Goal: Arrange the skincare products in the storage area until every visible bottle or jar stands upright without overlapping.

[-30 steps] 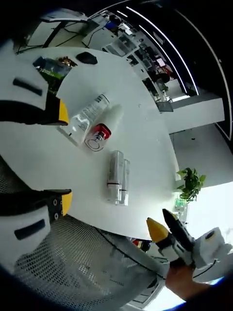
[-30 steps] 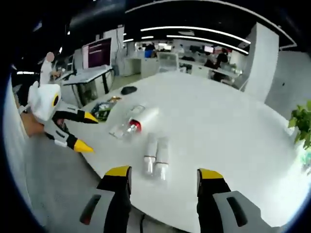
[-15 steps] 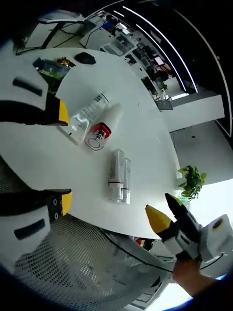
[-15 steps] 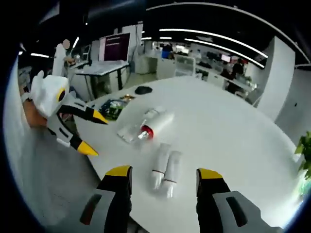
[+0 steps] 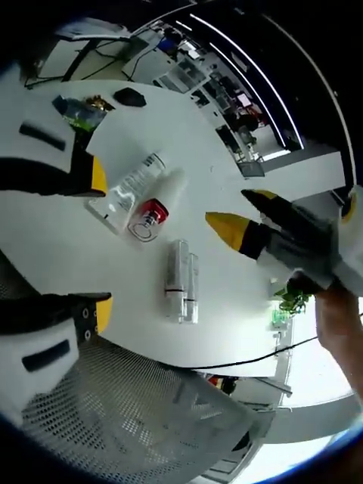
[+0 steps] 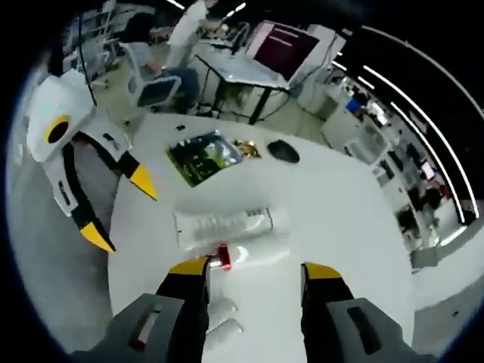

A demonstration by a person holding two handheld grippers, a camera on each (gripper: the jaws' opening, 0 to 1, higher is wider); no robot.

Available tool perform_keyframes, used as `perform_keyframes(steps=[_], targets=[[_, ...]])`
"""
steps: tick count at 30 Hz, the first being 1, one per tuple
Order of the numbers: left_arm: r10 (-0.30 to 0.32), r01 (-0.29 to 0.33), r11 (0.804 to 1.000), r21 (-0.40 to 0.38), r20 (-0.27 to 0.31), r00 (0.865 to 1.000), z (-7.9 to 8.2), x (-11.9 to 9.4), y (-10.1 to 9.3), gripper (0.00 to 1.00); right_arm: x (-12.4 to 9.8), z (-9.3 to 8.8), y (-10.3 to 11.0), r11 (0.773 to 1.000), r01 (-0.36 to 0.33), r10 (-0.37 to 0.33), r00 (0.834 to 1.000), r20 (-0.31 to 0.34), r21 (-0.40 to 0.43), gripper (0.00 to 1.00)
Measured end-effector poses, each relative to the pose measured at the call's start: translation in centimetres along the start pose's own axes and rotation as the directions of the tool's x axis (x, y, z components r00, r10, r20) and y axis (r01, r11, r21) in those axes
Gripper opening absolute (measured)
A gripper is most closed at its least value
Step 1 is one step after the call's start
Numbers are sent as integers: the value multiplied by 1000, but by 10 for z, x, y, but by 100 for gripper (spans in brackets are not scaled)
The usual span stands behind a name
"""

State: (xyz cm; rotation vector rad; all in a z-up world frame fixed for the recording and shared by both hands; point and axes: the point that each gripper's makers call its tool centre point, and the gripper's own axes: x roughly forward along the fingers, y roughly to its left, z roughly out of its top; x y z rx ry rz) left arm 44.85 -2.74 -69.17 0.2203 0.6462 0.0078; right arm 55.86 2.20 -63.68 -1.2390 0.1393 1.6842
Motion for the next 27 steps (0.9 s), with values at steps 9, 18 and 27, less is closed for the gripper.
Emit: perform_keyframes(steps=[9,18,27], targets=[[26,-26,1000,3,9,1000,2,-1,6,44,54,26,-6,917,-161,127,985,-117,-365,45],[57,-57,998,12,16,998,3,-3,12,41,102,35,12,668,-356,228,934,-277,-654,45],[70,-70,997,13,14,997,1,-3,15,39,126,6,15,364,-521,223,853,-471,-772,49]])
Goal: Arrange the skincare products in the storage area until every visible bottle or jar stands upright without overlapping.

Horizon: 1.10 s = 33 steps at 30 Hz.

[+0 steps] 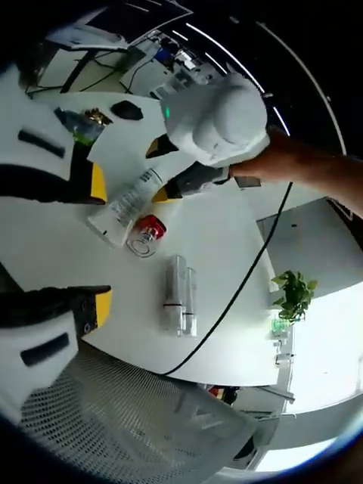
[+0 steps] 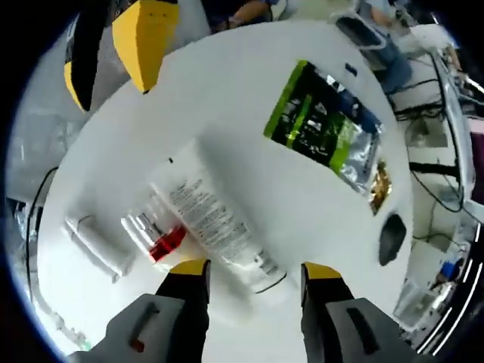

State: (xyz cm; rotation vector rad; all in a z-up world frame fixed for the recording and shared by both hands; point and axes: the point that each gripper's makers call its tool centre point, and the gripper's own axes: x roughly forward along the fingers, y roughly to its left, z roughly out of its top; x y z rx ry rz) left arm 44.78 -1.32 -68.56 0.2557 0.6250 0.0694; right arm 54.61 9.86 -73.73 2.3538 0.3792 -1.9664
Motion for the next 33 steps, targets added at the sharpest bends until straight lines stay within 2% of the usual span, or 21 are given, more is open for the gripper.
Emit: perform_keyframes(steps=[7,11,14,18,26,33], targets=[[6,-6,1000,-4,-1,1000,0,0,2,37,12,4,-2,989,-48,46,999,-14,-140,48],[6,-6,1000,-3,-4,1000,-1,0,2,36,22,6,1,956,-88,80,996,-39,-280,46],[7,-7,1000,-2,-3,1000,-1,0,2,36,26,8,4,951,-109,102,994,-40,-288,41],[7,-7,1000,5,-6,1000,-1,0,2,35,31,8,6,944,-132,123,991,-49,-302,40],[7,-7,1000,2,-7,1000,-2,0,2,33,32,10,0,963,-109,101,994,-44,-246,36],[8,-8,1000,4,-7,1000,-2,0,2,32,34,10,-4,962,-97,90,995,-41,-255,29]])
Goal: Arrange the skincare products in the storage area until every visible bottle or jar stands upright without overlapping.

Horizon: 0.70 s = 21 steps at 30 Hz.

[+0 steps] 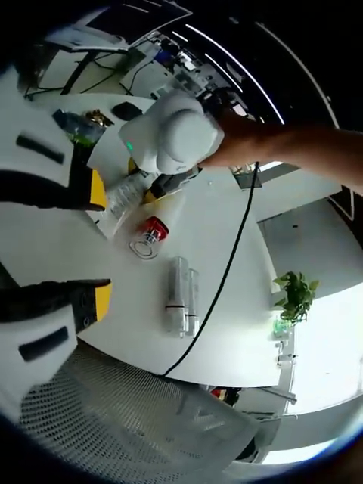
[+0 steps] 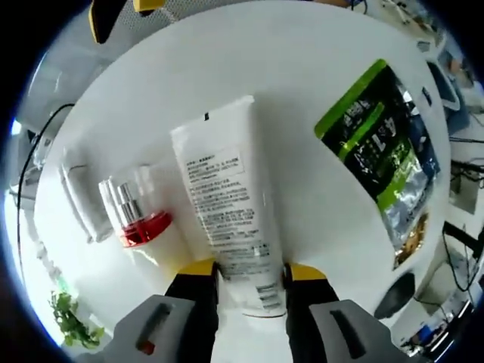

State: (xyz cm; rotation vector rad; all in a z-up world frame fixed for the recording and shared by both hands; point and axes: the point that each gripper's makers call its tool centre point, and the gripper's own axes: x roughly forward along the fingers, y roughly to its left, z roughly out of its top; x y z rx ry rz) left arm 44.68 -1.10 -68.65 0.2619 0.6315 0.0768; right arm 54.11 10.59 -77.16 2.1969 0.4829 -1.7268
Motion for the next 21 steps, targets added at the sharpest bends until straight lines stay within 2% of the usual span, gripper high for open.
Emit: perform_keyframes(steps=[2,4,7,11,14,19,21], targets=[[1,-1,1000,1,0,1000,0,0,0,32,-1,0,-1,1000,-3,3,1000,9,3,27],[2,-2,1000,0,0,1000,0,0,1,31,-1,-1,-2,999,-6,4,999,45,49,24],[3,-3,1000,0,1,1000,0,0,1,31,-4,-7,-10,996,14,-17,999,36,91,22],[3,-3,1000,0,2,1000,0,0,1,31,-12,-4,-15,991,24,-32,998,57,135,21],[2,-2,1000,1,3,1000,1,0,1,30,-17,-2,-21,980,38,-54,996,73,194,21],[-6,6,1000,13,8,1000,2,0,-1,29,-34,-1,-32,937,88,-128,987,99,337,21],[-10,10,1000,19,9,1000,2,0,-2,29,-42,-1,-33,934,108,-149,984,96,342,21]])
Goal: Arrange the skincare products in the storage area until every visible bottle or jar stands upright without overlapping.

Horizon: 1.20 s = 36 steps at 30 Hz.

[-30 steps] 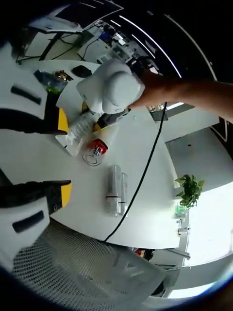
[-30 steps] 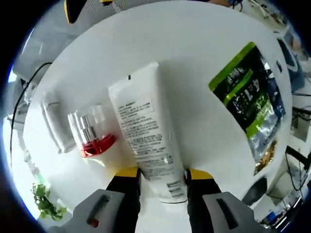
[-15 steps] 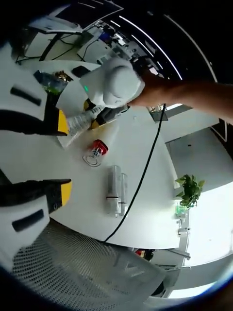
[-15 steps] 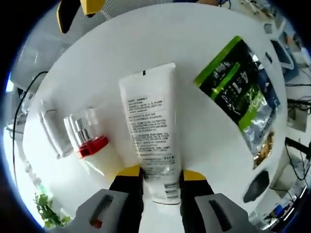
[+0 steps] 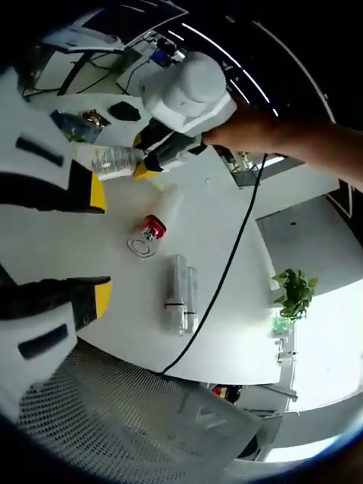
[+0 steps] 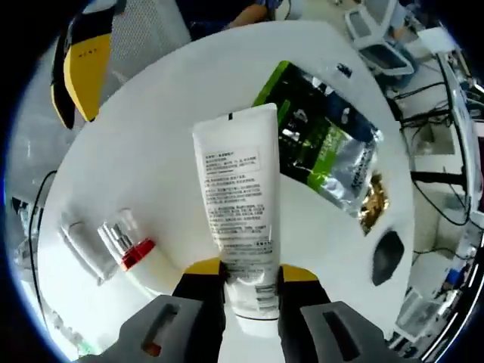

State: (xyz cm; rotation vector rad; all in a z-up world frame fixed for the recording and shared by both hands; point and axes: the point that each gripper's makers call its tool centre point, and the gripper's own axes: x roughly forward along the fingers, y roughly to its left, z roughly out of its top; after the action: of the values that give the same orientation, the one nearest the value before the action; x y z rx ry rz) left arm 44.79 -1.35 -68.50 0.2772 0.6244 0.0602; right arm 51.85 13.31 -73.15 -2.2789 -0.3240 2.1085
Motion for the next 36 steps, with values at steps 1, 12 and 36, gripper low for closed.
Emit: perform_keyframes(steps=[1,12,36], targets=[[-1,1,1000,0,0,1000,0,0,0,29,-4,0,-2,1000,19,-19,1000,4,18,21],[-17,17,1000,4,8,1000,2,0,-4,29,-64,-7,-22,910,204,-242,968,64,361,21],[-41,41,999,0,41,998,10,-2,-9,32,-167,0,95,277,209,-619,786,8,938,22]])
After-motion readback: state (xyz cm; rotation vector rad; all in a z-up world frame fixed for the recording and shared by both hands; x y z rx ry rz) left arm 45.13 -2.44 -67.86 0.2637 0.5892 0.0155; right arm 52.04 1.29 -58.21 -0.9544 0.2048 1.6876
